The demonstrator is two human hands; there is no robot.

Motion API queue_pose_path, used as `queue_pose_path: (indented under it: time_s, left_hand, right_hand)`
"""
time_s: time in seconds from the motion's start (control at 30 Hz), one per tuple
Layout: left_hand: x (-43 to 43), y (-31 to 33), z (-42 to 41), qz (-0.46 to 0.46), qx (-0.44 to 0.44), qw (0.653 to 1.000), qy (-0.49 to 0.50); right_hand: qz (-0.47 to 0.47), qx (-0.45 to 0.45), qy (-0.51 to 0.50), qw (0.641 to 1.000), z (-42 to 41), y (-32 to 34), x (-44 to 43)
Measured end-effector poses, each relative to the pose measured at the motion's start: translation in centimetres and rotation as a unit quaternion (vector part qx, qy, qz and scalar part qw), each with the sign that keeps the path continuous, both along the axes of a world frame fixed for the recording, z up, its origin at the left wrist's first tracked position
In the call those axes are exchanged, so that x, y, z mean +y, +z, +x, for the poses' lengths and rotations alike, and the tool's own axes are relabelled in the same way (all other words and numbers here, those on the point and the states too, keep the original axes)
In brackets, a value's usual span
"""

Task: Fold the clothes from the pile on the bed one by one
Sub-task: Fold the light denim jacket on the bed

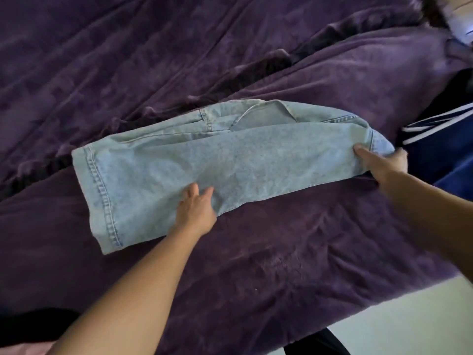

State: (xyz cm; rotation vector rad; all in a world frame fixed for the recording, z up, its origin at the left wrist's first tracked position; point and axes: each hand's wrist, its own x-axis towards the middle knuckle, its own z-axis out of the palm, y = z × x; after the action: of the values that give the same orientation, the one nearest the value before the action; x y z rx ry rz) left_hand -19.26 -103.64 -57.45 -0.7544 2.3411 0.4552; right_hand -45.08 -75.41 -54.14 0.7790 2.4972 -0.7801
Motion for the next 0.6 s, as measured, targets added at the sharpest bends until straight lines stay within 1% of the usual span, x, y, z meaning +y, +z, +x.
queue_pose_path:
  time_s: [0.07, 0.13, 0.17, 0.2, 0.27, 0.3, 0.37, 0.43, 0.5, 0.53, 0.57, 0.6]
  left_hand:
    - [-0.1, -0.2, -0.5, 0.007, -0.004, 1.000, 0.015]
    - [-0.6, 0.0, -0.5, 0.020, -0.003, 1.000, 0.023]
    - [-0.9, 0.3, -0.2, 0.024, -0.002, 0.999, 0.027]
    - [-1.2, 0.7, 0.2, 0.026, -0.003, 0.999, 0.033]
    - [-1.9, 1.6, 1.2, 0.022, -0.004, 0.998, 0.059]
    - [-2.1, 2.1, 1.7, 0.022, -0.001, 0.997, 0.075]
    - [-2.6, 3.1, 2.7, 0.026, 0.003, 0.993, 0.112]
    - [-2.9, 4.0, 3.9, 0.028, 0.007, 0.988, 0.155]
    - [-3.1, 4.4, 5.1, 0.029, 0.016, 0.981, 0.189]
    - [-3.2, 4.6, 5.6, 0.032, 0.016, 0.979, 0.200]
    - [-3.4, 4.6, 6.0, 0.034, 0.016, 0.978, 0.207]
    - [-3.5, 4.7, 6.3, 0.035, 0.016, 0.976, 0.214]
  right_hand:
    - [-0.103, -0.013, -0.099, 0.990, -0.7, 0.0, -0.4]
    - [-0.199, -0.036, -0.167, 0.965, -1.4, 0.6, -0.9]
    - [-0.223, -0.034, -0.177, 0.958, -1.5, 1.3, -1.2]
    - [-0.232, -0.011, -0.165, 0.959, -1.5, 2.5, -1.6]
    - [-0.209, 0.093, -0.085, 0.970, -1.1, 5.3, -3.3]
    - [-0.198, 0.151, -0.029, 0.968, -0.6, 7.1, -4.6]
    - [-0.185, 0.233, 0.083, 0.951, 1.2, 10.3, -8.0]
    - [-0.170, 0.272, 0.196, 0.927, 3.8, 11.7, -11.8]
    - [-0.163, 0.293, 0.326, 0.884, 6.8, 10.8, -15.5]
    - [-0.154, 0.282, 0.399, 0.859, 8.5, 9.7, -17.1]
    - [-0.137, 0.249, 0.477, 0.832, 10.2, 8.2, -18.2]
    - [-0.100, 0.191, 0.561, 0.799, 11.7, 6.4, -18.8]
